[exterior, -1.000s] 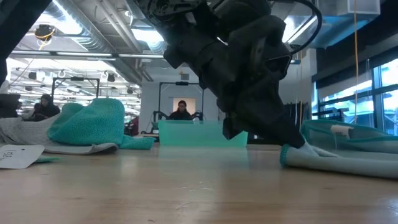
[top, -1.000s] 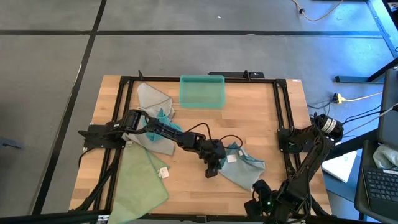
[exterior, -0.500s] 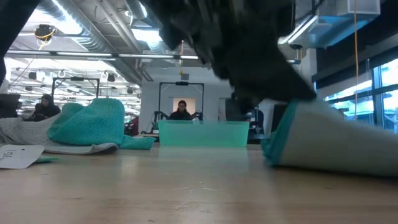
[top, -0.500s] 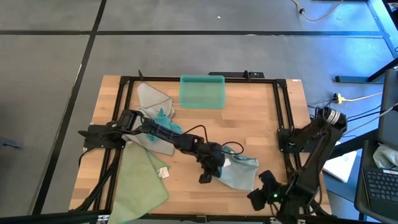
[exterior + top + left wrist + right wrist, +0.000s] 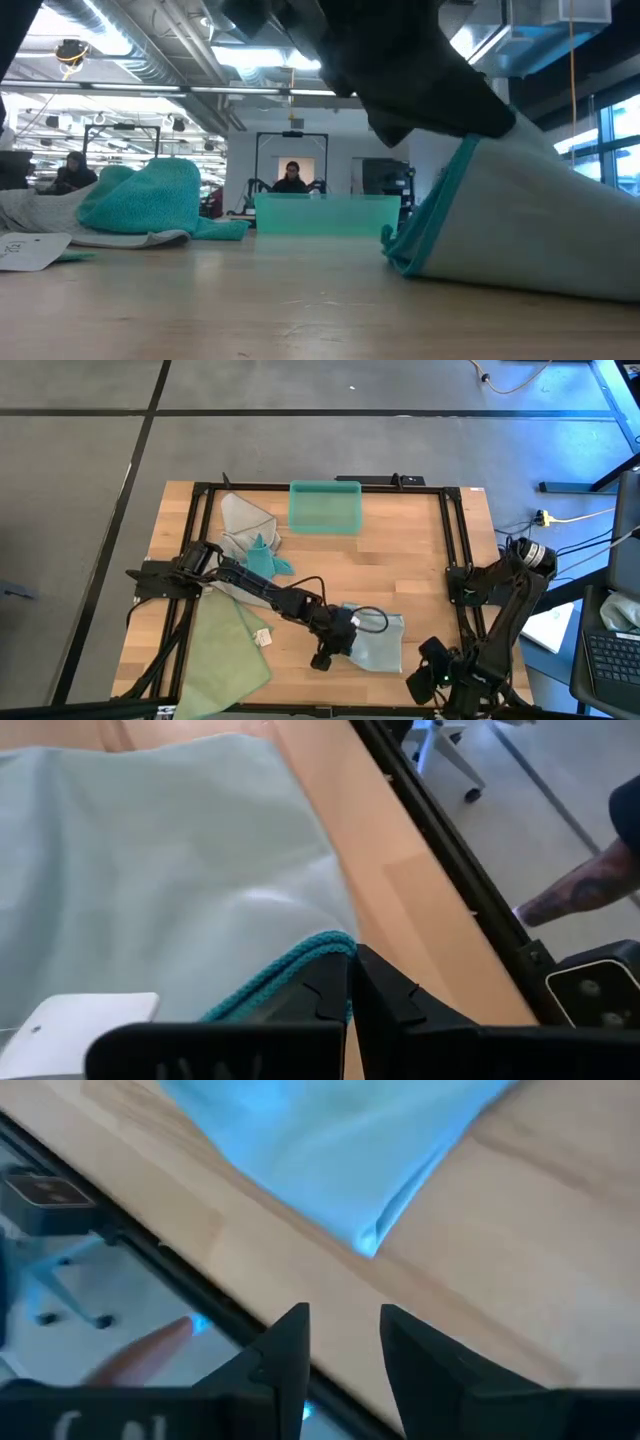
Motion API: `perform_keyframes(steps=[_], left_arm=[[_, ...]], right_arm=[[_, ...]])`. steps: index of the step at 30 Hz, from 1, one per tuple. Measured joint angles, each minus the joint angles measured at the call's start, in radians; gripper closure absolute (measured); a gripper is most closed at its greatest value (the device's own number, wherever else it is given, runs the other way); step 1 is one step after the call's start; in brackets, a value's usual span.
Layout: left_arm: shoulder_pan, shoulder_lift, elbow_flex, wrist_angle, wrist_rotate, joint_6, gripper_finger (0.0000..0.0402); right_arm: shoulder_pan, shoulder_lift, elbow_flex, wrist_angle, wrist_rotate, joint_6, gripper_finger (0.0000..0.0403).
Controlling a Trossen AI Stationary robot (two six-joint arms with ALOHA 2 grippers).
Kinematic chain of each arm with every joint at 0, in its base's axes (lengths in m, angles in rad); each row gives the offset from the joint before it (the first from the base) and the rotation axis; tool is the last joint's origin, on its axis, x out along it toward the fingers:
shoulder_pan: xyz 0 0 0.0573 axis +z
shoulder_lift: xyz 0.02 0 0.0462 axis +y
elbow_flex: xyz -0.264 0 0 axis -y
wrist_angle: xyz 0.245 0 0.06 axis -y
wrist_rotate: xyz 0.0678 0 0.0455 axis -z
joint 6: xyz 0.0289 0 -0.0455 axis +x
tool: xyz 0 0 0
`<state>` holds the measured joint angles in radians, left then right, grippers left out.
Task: Fold microfiber towels
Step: Put the folded light blue towel into the bin
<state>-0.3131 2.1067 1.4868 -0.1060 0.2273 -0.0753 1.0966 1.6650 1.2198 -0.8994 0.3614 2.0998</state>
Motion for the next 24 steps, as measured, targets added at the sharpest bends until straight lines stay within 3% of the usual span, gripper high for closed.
perform_keyframes(steps=[8,17,24], left_arm=[[-0.041,0.0,0.0,-0.011,-0.076,0.0,0.0401],[-0.086,0.0,0.0,-0.01,-0.184,0.0,0.0401],[-0.11,0.0,0.0,-0.014,-0.213,0.0,0.0401]], right_arm=[[0.001,0.09,0.0,0.073,0.084,-0.232,0.0229],[0.001,0.163,0.0,0.081,0.093,-0.446,0.0153],[-0.007,0.239,-0.001,0.148,0.09,-0.522,0.0141]])
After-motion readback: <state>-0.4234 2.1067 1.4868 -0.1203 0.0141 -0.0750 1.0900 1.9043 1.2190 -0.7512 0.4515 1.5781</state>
